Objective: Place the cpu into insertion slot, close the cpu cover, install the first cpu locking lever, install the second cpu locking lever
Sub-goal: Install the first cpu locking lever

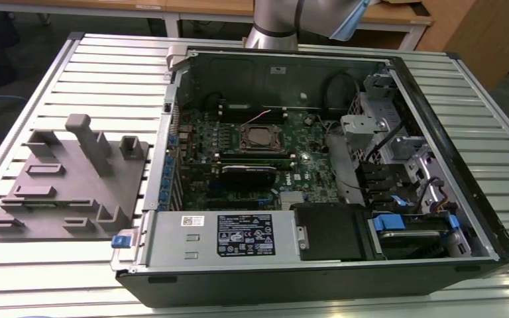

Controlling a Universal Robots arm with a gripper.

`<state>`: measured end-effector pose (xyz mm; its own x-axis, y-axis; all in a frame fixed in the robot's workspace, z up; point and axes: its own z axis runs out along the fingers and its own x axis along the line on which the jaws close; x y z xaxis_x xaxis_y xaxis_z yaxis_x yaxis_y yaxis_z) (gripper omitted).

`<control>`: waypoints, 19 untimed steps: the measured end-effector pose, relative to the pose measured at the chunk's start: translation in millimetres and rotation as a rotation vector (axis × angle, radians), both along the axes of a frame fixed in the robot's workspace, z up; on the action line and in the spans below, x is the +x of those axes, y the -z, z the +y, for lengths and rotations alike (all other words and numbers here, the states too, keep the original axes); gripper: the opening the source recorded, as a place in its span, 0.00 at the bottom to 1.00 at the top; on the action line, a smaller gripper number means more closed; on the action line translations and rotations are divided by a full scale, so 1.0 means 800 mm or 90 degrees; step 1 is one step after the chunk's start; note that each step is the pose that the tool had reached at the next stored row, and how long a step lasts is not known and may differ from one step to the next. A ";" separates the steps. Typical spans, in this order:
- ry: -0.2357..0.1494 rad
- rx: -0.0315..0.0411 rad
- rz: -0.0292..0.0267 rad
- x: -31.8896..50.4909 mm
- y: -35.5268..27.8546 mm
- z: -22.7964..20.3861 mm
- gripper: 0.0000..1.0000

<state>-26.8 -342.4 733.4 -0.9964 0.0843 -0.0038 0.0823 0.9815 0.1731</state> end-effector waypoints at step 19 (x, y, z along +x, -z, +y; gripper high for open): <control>0.000 -0.0208 -0.0012 0.000 0.0385 -0.0007 0.10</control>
<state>-26.8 -342.9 702.6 -0.9964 0.0840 -0.0085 0.0820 0.9866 0.1412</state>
